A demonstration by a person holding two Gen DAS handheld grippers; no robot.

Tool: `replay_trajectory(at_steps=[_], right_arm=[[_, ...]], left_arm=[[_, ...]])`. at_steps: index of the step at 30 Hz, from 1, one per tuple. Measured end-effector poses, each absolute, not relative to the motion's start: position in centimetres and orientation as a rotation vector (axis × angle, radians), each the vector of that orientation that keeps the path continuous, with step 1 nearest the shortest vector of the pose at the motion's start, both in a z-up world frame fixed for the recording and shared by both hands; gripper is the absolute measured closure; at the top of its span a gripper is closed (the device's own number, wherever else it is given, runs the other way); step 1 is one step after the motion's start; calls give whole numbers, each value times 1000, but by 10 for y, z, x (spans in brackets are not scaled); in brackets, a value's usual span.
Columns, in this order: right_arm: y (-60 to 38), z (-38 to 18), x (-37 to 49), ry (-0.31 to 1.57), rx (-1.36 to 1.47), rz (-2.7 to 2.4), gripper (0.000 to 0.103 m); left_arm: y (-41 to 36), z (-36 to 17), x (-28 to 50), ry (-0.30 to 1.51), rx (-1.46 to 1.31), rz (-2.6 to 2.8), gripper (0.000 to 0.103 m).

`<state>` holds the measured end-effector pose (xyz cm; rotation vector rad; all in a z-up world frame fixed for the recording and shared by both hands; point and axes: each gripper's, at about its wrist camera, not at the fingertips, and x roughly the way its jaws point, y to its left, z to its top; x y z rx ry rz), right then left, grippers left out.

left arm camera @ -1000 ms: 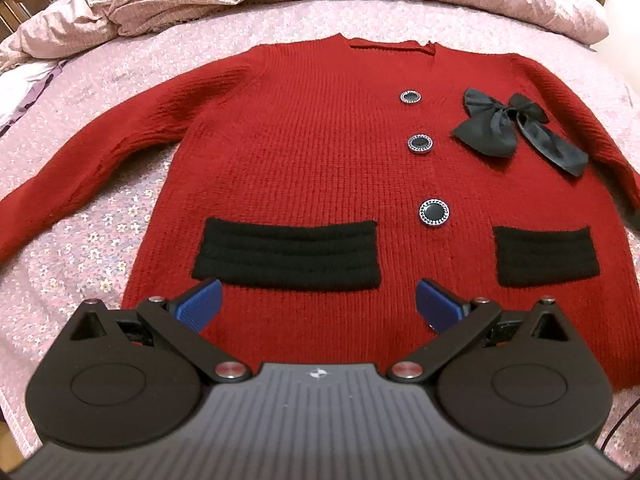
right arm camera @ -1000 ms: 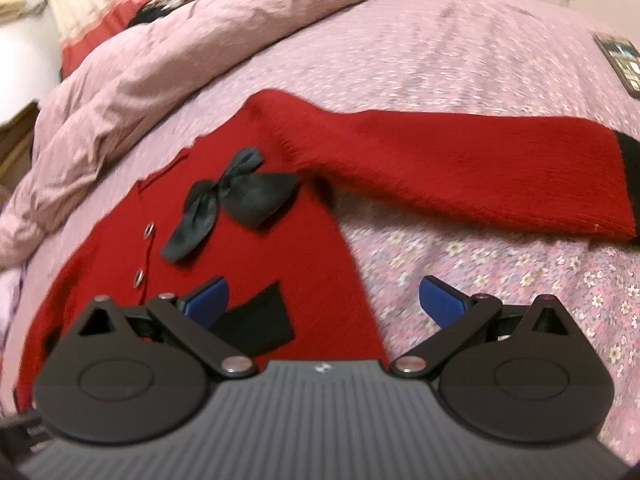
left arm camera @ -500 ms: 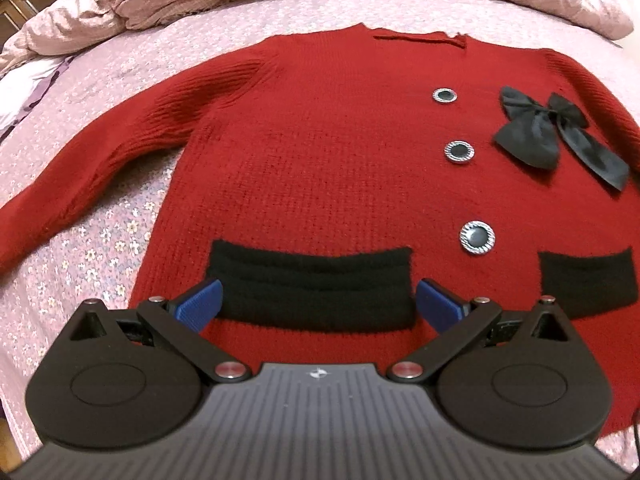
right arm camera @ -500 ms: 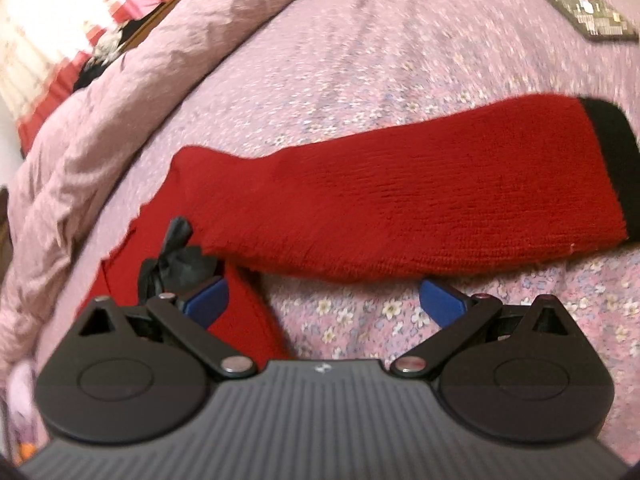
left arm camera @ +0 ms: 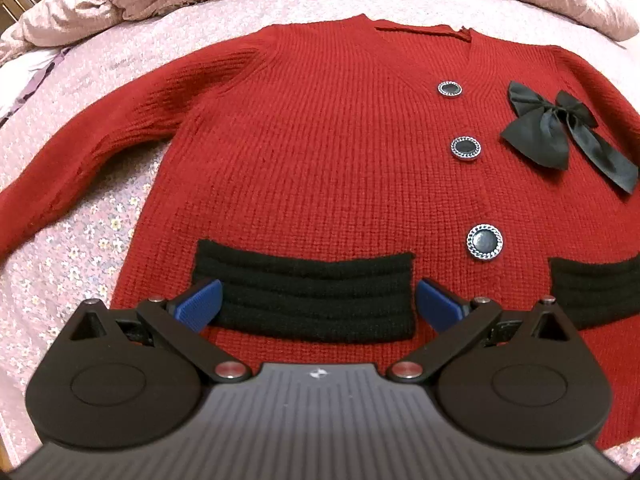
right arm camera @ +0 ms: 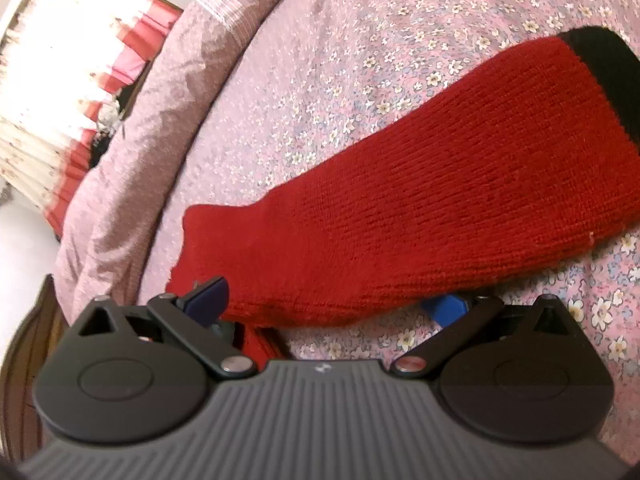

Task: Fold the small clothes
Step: 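Grasp the black cuff of the cardigan sleeve with the right gripper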

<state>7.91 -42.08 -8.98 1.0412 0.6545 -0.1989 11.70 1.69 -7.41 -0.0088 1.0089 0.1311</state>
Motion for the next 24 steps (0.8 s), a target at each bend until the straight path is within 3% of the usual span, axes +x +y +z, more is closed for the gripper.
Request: replay_trajectory(at_steps=[8,13,14,18,22,24], right_arm=[[-422,-96,77,616,1022,-127,0],[-439,-108,66,542,1221,-138,2],[-441,-110,63,531,1255,-150,7],[-446,-107,62,542,1234,-181,50],[-451,-109,66,547,1214,-196,65],[-450,-105,69,550,1181,-201,78]], left_arm=[[19,-77,117,1007,-19,122,0],[21,-77,116,999,-22,113,0],[21,-76,116,999,-22,111,0],[22,-74,116,1005,-20,107,0],[26,-70,112,1005,-27,93,0],[29,-67,108,1002,-34,85,0]])
